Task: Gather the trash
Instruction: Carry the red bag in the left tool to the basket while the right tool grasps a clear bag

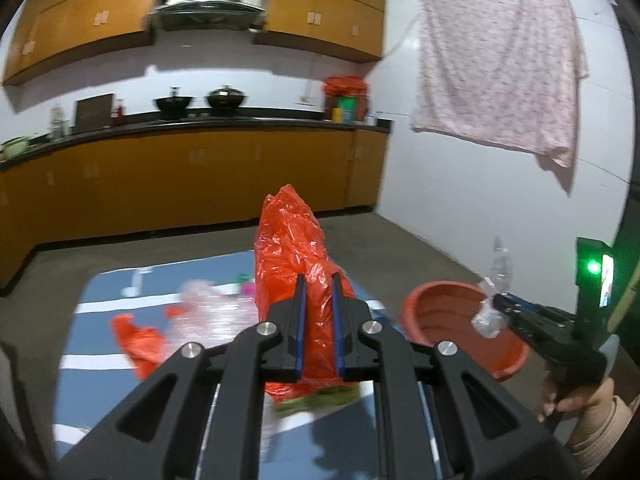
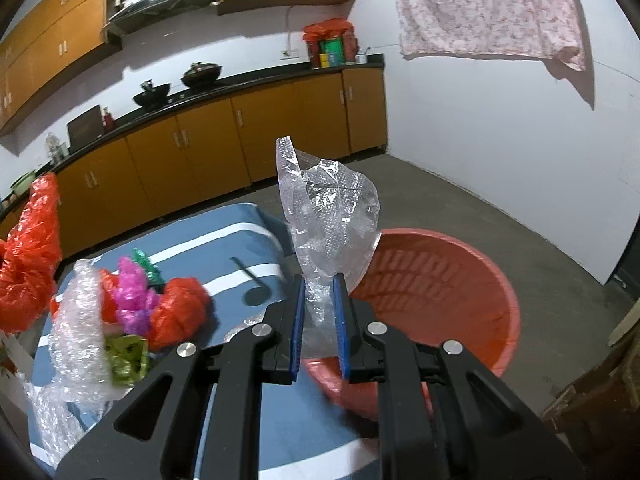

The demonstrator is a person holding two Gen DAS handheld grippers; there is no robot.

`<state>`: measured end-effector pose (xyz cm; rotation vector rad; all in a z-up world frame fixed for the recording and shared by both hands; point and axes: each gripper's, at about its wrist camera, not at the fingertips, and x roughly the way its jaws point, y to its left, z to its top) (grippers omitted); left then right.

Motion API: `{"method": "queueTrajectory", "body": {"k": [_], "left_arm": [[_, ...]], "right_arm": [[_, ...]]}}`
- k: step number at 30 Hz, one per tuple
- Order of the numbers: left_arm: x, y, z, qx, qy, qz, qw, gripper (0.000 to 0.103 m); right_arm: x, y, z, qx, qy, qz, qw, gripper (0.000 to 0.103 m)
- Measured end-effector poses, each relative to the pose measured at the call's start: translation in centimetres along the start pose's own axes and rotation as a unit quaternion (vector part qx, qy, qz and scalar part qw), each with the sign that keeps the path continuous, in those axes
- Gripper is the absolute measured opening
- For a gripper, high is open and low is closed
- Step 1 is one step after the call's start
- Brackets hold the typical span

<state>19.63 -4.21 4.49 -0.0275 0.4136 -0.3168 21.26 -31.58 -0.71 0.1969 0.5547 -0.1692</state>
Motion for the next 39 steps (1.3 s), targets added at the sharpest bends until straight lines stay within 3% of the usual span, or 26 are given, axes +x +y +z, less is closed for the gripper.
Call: {"method": "queueTrajectory", "body": {"k": [11, 25, 28, 32, 39], "left_arm": [[8.4, -10.4, -1.0, 0.024, 0.039, -0.106, 0.9933, 0.012], [17.0, -16.1, -3.6, 0.039, 0.099, -0.15, 0.9829, 0.014], [18.0, -16.2, -4.0, 0.037, 0.108, -0.151, 0.982, 0.018], [18.7, -16.0, -4.1, 0.028, 0.115, -0.149, 0.9816, 0.035], [17.0, -13.9, -3.7, 0.02, 0.106, -0.114, 0.9876, 0.054]], "right_arm": [[1.8, -6.0, 0.1, 0.046, 0.012, -0.035, 0.998, 0.015], [4.5, -9.8, 1.0, 0.081, 0.01, -0.03, 0.996, 0.015], [4.8, -10.1, 1.1, 0.088, 0.004, -0.021, 0.996, 0.018], [5.0, -10.9, 0.7, 0.097, 0.008, -0.016, 0.995, 0.031], [3.9, -11.1, -0.4, 0.099, 0.009, -0.035, 0.994, 0.048]]}}
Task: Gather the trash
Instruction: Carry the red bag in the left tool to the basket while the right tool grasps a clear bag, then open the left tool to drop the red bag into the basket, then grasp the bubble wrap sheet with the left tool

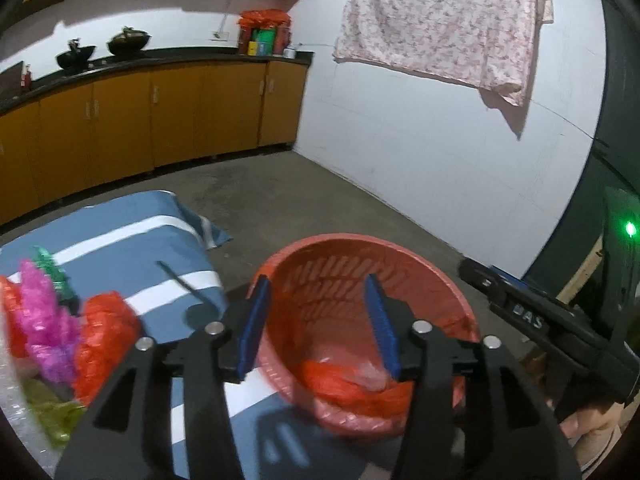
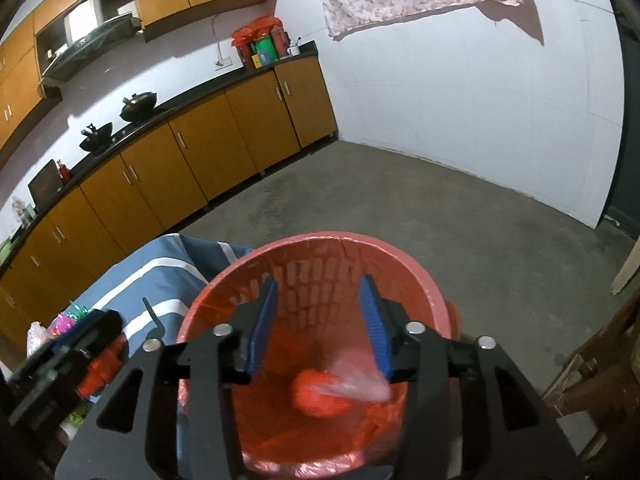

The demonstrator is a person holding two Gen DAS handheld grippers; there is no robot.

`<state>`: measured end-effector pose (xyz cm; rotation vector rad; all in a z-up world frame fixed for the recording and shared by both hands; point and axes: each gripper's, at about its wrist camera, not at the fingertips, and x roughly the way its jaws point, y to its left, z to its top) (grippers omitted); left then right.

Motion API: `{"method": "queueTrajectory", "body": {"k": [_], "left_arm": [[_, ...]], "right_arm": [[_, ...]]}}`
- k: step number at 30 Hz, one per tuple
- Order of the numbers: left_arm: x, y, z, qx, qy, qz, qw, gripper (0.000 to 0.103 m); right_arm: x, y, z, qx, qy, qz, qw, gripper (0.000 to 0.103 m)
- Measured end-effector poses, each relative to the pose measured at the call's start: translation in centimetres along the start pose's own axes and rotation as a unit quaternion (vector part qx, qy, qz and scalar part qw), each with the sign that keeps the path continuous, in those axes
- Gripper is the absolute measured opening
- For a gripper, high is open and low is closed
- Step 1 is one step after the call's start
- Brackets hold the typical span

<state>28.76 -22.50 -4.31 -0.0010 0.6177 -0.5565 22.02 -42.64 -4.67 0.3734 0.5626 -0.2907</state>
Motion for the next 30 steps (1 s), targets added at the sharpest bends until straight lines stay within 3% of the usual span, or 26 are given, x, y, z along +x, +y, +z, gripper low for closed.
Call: {"method": "queueTrajectory", "body": {"k": [3, 10, 18, 25, 30], "left_arm": [[-2.5, 1.1, -0.1, 0.0, -0.018, 0.032, 0.9993, 0.065], [-10.4, 3.7, -1.4, 0.006, -0.057, 0.097, 0.9936, 0.075], [-19.6, 9.4, -5.6, -0.027, -0.079, 0.204, 0.9754, 0.081], [-25.1, 15.7, -11.6, -0.083, -0.043, 0.298, 0.9499, 0.082], [-25.3, 17.7, -14.8, -0.119, -0.01, 0.3, 0.9465, 0.082]], "right_arm": [[-0.9, 0.5, -1.0, -0.016, -0.002, -0.008, 1.0, 0.053], [-3.6, 3.2, -3.2, -0.046, -0.007, 0.015, 0.999, 0.057], [-5.8, 8.9, -5.8, -0.089, -0.001, 0.073, 0.993, 0.057], [-6.7, 13.8, -8.4, -0.134, 0.016, 0.115, 0.984, 0.057], [-7.4, 16.3, -10.0, -0.157, 0.023, 0.134, 0.978, 0.057]]}}
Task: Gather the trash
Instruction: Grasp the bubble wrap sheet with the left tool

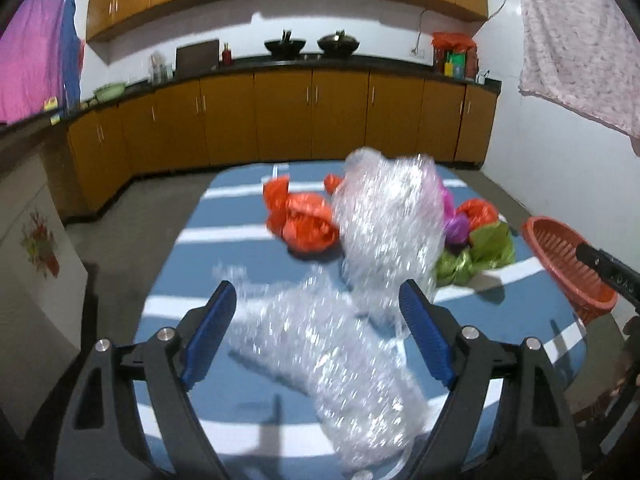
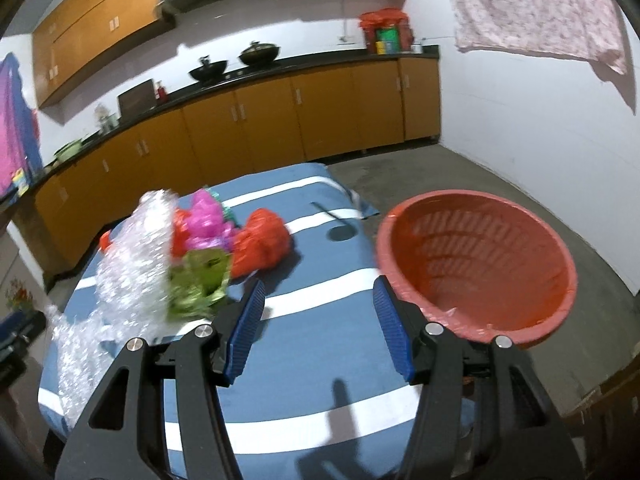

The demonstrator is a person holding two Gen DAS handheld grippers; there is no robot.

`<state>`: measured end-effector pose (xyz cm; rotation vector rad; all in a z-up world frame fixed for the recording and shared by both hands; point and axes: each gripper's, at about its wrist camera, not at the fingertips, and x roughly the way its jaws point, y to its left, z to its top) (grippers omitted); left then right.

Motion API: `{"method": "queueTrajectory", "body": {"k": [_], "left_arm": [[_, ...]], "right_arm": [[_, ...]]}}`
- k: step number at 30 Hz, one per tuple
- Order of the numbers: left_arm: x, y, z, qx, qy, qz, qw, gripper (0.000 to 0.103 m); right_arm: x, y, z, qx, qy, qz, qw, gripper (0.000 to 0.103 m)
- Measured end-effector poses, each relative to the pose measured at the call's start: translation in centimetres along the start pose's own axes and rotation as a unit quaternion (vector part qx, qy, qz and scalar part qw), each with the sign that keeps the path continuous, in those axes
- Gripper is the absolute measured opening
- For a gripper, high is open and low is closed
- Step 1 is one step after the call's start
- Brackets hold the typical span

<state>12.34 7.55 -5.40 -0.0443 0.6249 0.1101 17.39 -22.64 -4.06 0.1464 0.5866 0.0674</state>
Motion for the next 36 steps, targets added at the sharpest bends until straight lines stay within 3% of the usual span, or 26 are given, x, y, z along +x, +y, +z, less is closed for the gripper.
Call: {"method": "queueTrajectory", "body": {"k": [10, 15, 21, 36], "left_arm": [[3.7, 0.7, -2.2, -0.022, 0.068, -0.009, 0.9974, 0.068], [5.4, 1.3, -3.2, -0.039, 0.098, -0.015, 0.9943, 0.049], [5.5, 2.0, -2.6, -0.034, 0.085, -0.012, 0.9958, 0.026], [5.4, 5.5, 1.4, -0.05, 0.035, 0.028, 0.9977, 0.021]], "right_arm": [[0.0, 1.7, -0.6, -0.01, 0.008, 0.007, 1.0, 0.057], [0.4, 2.7, -0.9, -0.019, 0.012, 0.013, 1.0, 0.057], [1.2, 3.2, -0.8, -0.017, 0.021, 0.024, 0.999, 0.057], [6.2, 5.7, 1.6, 0.007, 0.045, 0.048, 0.998, 0.051]]}}
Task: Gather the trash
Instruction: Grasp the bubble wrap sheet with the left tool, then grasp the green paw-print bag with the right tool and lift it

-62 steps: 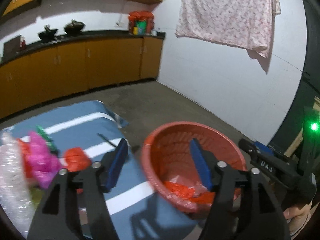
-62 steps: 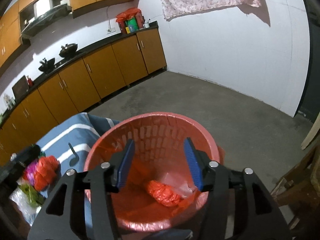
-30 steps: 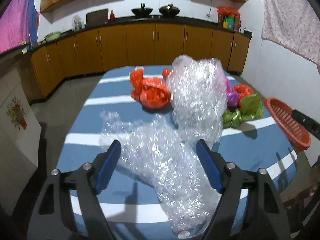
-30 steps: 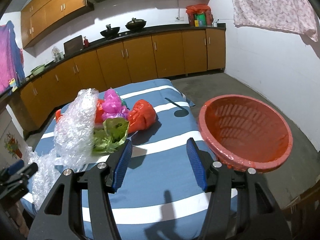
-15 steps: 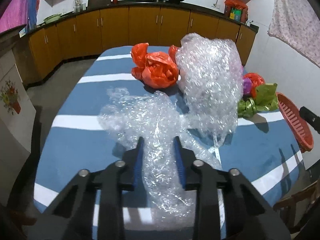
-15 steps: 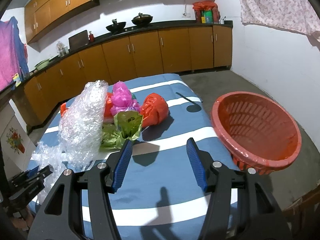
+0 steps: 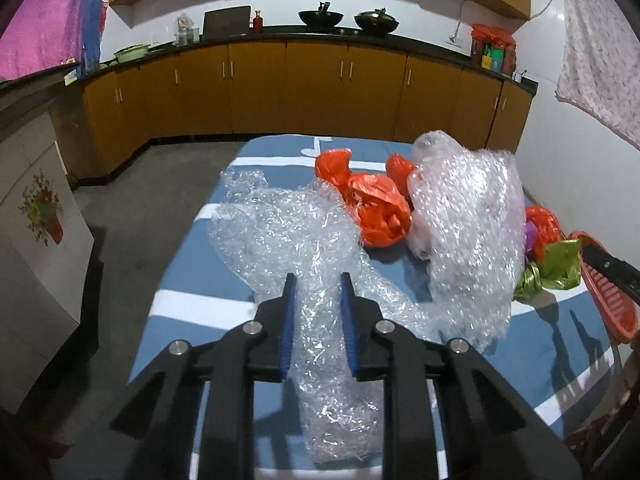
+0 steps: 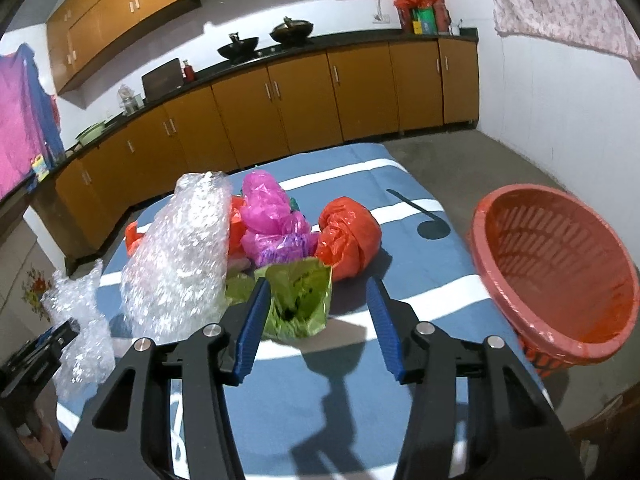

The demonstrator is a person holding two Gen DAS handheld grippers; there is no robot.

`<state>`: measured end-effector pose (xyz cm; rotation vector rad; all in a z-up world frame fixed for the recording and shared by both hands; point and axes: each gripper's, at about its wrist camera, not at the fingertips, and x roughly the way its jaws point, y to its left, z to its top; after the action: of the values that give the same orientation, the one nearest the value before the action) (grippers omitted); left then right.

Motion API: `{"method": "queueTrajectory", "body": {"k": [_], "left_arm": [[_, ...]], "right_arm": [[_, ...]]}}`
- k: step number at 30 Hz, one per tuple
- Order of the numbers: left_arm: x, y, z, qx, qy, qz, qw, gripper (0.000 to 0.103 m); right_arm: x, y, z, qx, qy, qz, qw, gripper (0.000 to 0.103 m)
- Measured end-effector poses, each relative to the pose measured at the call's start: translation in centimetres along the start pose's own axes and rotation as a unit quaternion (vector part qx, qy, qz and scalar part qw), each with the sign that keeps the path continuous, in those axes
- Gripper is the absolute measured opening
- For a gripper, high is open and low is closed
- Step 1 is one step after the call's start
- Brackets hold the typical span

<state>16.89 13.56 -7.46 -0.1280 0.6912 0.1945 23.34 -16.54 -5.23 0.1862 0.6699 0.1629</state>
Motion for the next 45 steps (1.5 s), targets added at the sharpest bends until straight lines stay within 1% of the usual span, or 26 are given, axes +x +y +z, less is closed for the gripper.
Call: {"method": "queueTrajectory", "body": {"k": [4, 6, 8, 10, 11, 15, 19, 26, 34, 40, 45], "left_arm": [[0.1, 0.2, 0.1, 0.0, -0.001, 0.0, 1.0, 0.021], [0.2, 0.2, 0.3, 0.0, 0.0, -0.002, 1.0, 0.021], [0.3, 0.2, 0.4, 0.0, 0.001, -0.004, 1.0, 0.021], [0.3, 0.3, 0.3, 0.0, 0.001, -0.006, 1.0, 0.021], [0.3, 0.3, 0.3, -0.001, 0.001, -0.005, 1.0, 0.021], [0.2, 0.4, 0.3, -0.004, 0.0, -0.007, 1.0, 0.022], [0.1, 0.5, 0.3, -0.004, -0.002, -0.008, 1.0, 0.022], [-0.3, 0.4, 0.3, -0.004, -0.008, -0.012, 0.9999, 0.022], [-1.6, -0.3, 1.0, 0.002, -0.026, -0.026, 0.9993, 0.022], [-2.8, -1.3, 1.6, 0.009, -0.04, -0.04, 0.9984, 0.021], [-4.0, -2.8, 2.3, 0.019, -0.054, -0.056, 0.9968, 0.022]], "right_arm": [[1.6, 0.2, 0.2, 0.002, 0.02, 0.005, 1.0, 0.05], [2.2, 0.3, 0.0, -0.002, 0.035, 0.012, 0.999, 0.038], [2.4, 0.5, -0.3, -0.008, 0.045, 0.021, 0.999, 0.014], [2.1, 0.8, -0.6, -0.016, 0.042, 0.023, 0.999, 0.005], [1.7, 0.9, -0.7, -0.02, 0.038, 0.028, 0.999, 0.003], [0.5, 1.0, -0.1, -0.016, 0.022, 0.037, 0.999, 0.002], [-1.3, 0.8, 1.0, -0.007, -0.002, 0.043, 0.999, 0.001], [-3.3, 0.6, 1.9, -0.018, -0.032, 0.024, 0.999, 0.001], [-5.0, -1.0, 2.4, -0.001, -0.046, 0.023, 0.999, 0.001], [-6.2, -1.7, 2.1, 0.005, -0.051, 0.026, 0.998, 0.001], [-7.3, -3.0, 2.2, 0.012, -0.062, 0.01, 0.998, 0.001]]}}
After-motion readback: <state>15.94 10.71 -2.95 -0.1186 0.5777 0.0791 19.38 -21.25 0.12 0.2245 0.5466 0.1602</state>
